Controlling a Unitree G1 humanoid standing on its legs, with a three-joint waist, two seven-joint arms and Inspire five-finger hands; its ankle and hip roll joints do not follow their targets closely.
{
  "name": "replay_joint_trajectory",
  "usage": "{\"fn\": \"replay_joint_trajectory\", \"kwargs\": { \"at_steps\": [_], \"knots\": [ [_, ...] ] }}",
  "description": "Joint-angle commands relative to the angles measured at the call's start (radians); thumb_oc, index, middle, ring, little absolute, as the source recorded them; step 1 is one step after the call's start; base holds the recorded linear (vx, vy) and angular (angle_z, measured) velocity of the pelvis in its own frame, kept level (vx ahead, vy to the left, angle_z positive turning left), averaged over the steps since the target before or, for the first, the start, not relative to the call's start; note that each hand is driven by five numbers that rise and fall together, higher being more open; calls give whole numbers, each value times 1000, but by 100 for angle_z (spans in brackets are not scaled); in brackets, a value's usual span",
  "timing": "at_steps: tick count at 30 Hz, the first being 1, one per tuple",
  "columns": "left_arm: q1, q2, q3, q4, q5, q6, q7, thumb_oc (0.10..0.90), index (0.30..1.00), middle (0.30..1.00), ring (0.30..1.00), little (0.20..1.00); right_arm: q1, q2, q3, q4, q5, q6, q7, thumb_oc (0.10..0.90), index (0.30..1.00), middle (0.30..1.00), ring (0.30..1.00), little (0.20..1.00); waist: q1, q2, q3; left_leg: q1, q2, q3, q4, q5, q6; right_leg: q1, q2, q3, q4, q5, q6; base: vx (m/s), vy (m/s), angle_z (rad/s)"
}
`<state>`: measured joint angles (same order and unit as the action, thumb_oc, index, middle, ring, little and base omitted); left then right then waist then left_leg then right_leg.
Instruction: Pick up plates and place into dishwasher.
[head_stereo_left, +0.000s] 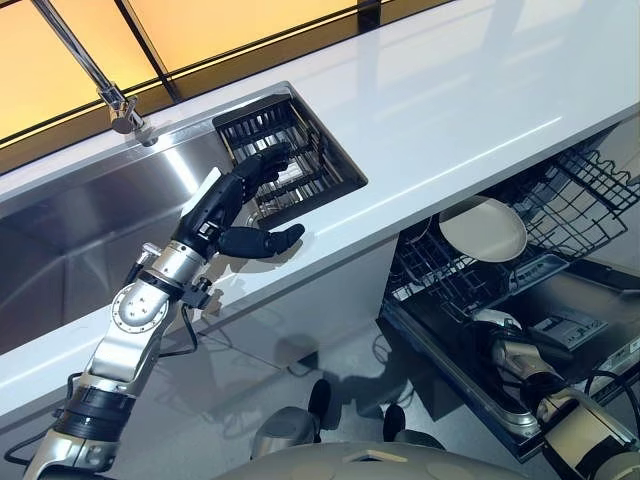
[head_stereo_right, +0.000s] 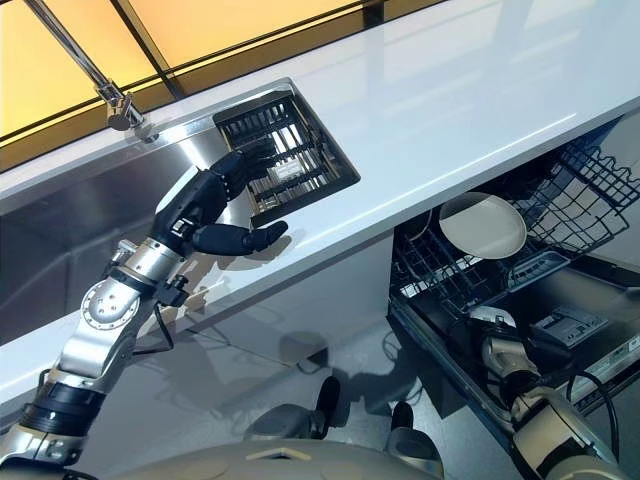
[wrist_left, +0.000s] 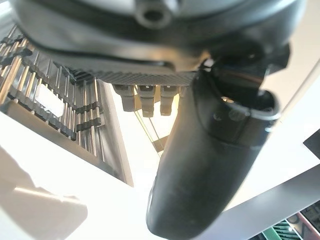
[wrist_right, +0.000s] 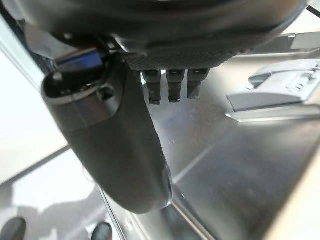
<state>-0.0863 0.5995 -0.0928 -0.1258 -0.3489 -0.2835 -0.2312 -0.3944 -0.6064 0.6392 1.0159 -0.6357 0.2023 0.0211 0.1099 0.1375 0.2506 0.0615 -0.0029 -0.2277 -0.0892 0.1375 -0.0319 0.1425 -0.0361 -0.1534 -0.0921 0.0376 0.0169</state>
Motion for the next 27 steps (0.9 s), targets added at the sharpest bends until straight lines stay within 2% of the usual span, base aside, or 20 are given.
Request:
{"fn": "replay_joint_trajectory", "kwargs": {
  "at_steps": [1, 9, 14, 18, 26, 27],
  "knots": [
    [-143, 9, 7, -31, 0, -100, 43, 800, 900, 900, 900, 900, -348, -55, 77, -71, 8, 14, -155, 800, 900, 900, 900, 900, 47, -70, 11, 33, -58, 34, 2, -93, 46, -22, -64, 35, 11, 26, 42, 23, -7, 7],
    [-131, 44, -4, -23, -30, -93, 38, 800, 900, 900, 900, 900, -466, -159, 92, -117, 12, 88, -165, 800, 900, 900, 900, 900, 60, -85, -16, 36, -61, 18, 2, -95, 42, -13, -62, 28, 11, 17, 42, 55, -2, 8],
    [-117, 66, -3, -23, -51, -91, 28, 800, 900, 900, 900, 900, -468, -189, 63, -107, 7, 95, -208, 800, 900, 900, 900, 900, 60, -90, -37, 41, -62, 15, 2, -99, 41, -7, -60, 29, 9, 14, 44, 55, 1, 5],
    [-120, 71, -7, -21, -62, -92, 29, 800, 900, 900, 900, 900, -462, -195, 63, -101, -5, 80, -172, 800, 900, 900, 900, 900, 56, -94, -51, 43, -63, 18, 2, -101, 40, -5, -59, 33, 7, 14, 46, 14, 5, 5],
    [-122, 65, 3, -26, -71, -99, 24, 800, 900, 900, 900, 900, -357, -179, 51, -91, -38, 59, -20, 800, 900, 900, 900, 900, 36, -106, -82, 67, -61, 33, 2, -116, 39, 15, -55, 48, 5, 6, 49, 5, 6, 3],
    [-115, 61, 15, -32, -72, -103, 19, 800, 900, 900, 900, 900, -320, -186, 45, -92, -45, 64, 29, 800, 900, 900, 900, 900, 29, -111, -87, 75, -59, 40, 2, -120, 39, 21, -52, 57, 5, 5, 50, -14, 15, -5]
  ]
}}
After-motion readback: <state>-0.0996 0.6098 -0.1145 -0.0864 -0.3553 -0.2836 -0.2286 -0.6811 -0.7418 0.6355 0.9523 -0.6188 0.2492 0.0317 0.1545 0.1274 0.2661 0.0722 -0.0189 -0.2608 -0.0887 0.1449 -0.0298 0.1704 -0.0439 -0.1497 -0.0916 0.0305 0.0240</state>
